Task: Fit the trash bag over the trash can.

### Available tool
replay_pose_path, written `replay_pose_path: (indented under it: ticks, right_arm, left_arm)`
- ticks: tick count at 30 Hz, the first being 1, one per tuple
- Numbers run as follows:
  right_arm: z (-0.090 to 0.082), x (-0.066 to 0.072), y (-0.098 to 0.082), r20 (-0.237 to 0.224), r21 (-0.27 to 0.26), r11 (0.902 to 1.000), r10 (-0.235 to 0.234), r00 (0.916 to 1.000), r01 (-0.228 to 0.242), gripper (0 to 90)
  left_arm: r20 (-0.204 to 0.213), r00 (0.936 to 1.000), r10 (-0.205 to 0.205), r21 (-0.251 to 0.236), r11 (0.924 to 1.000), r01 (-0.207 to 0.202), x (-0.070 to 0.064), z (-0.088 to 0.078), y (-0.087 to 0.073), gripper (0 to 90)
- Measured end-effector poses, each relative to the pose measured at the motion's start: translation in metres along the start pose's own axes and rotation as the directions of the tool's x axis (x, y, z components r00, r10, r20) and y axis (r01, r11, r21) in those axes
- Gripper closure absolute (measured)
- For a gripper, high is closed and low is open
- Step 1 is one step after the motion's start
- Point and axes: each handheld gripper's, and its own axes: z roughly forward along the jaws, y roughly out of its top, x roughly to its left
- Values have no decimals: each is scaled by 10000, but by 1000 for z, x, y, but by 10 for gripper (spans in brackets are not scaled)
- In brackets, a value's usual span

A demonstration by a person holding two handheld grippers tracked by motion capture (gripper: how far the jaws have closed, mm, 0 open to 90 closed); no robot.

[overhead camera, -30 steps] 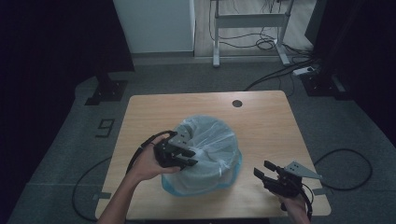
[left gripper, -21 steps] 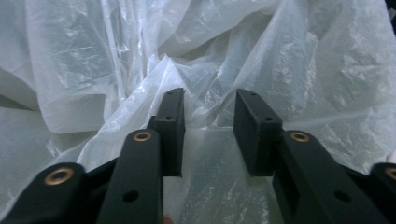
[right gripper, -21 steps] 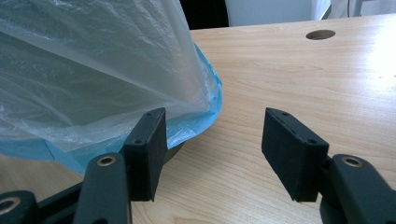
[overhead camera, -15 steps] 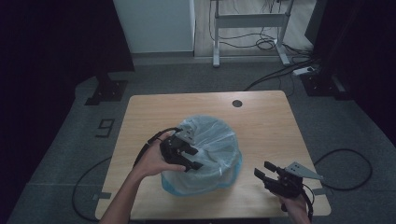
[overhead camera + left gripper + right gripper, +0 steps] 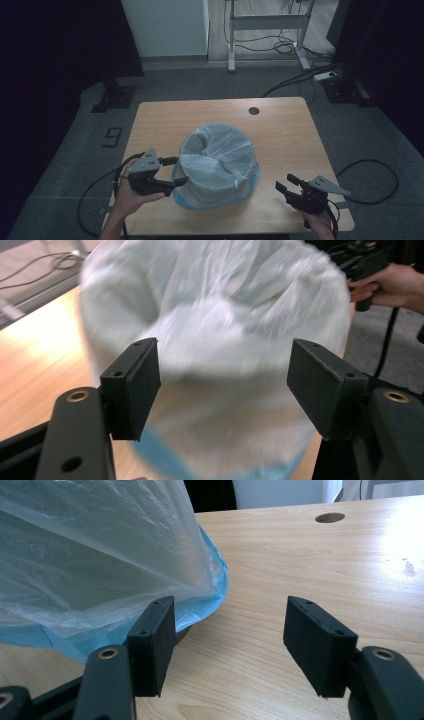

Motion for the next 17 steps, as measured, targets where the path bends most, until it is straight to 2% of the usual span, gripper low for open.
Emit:
replay_pose_path:
  ticks: [4, 8, 11, 17]
  right_arm:
    - [-1, -2, -1, 70, 14, 10000, 44, 10000, -44, 364]
    - [0, -3, -3, 128, 74, 10000, 61, 9999, -62, 361]
    - [1, -2, -3, 129, 91, 10000, 16, 9999, -17, 359]
    - [2, -1, -3, 72, 47, 10000, -16, 10000, 16, 351]
  left_arm:
    - [-431, 9977, -529, -151, 9985, 523, 4, -16, -32, 290]
    - [-680, 9941, -843, -228, 9963, 829, 8, -25, -48, 292]
    - [-703, 9929, -957, -296, 9952, 938, 10, -27, -52, 292]
    - [-821, 9917, -994, -305, 9948, 972, 11, -27, -48, 276]
